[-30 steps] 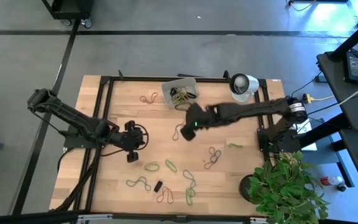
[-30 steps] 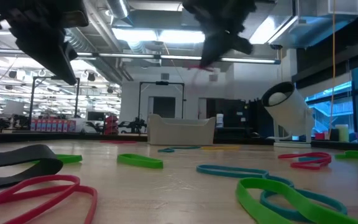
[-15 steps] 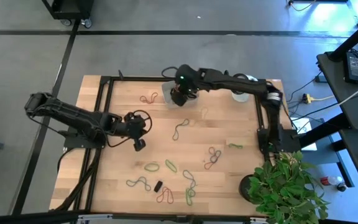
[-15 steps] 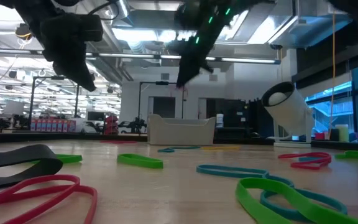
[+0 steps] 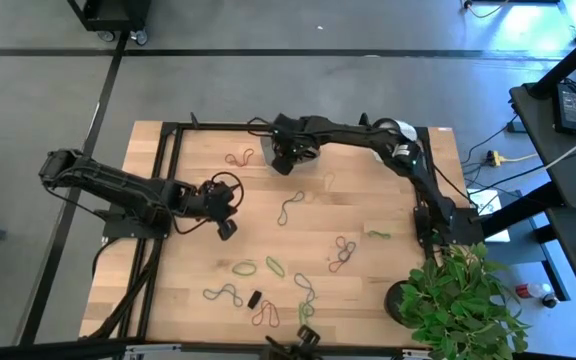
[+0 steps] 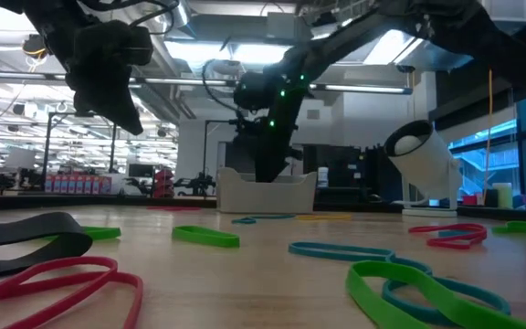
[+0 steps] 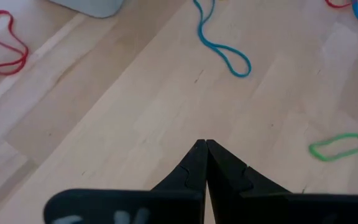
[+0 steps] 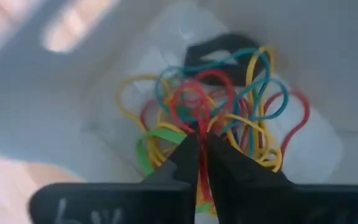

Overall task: Pick and place rubber bands into bin
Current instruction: Put the red rubber band into the gray bin, then put the green rubber band into the gray bin

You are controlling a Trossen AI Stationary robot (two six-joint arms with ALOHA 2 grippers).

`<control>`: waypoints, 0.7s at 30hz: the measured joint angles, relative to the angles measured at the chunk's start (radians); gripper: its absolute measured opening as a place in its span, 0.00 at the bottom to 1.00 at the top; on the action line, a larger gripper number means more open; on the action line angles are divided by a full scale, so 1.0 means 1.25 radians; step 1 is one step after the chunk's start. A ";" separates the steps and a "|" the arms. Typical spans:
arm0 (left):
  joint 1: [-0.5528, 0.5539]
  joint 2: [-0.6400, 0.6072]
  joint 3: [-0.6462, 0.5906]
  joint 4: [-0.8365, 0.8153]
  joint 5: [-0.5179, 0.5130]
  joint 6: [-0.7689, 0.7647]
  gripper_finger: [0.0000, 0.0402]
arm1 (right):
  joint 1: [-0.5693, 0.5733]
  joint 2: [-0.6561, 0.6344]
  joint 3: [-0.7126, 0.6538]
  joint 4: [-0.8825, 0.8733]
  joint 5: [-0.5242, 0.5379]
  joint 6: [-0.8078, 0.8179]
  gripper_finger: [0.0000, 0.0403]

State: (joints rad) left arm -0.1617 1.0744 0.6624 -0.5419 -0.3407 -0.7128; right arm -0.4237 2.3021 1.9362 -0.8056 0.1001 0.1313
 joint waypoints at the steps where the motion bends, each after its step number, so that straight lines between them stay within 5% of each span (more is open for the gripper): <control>1: -0.003 0.000 0.000 0.000 0.001 0.000 0.00 | -0.003 0.003 -0.001 -0.006 -0.002 0.013 0.11; 14: -0.043 0.000 0.000 -0.007 0.081 0.025 0.00 | -0.020 -0.089 -0.001 -0.080 -0.034 0.104 0.43; 21: -0.061 0.000 0.000 -0.006 0.105 0.061 0.00 | 0.045 -0.252 -0.063 -0.103 0.073 0.167 0.42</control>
State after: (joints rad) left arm -0.2384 1.0748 0.6628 -0.5499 -0.2100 -0.6367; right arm -0.3676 1.9872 1.8575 -0.9339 0.1917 0.3397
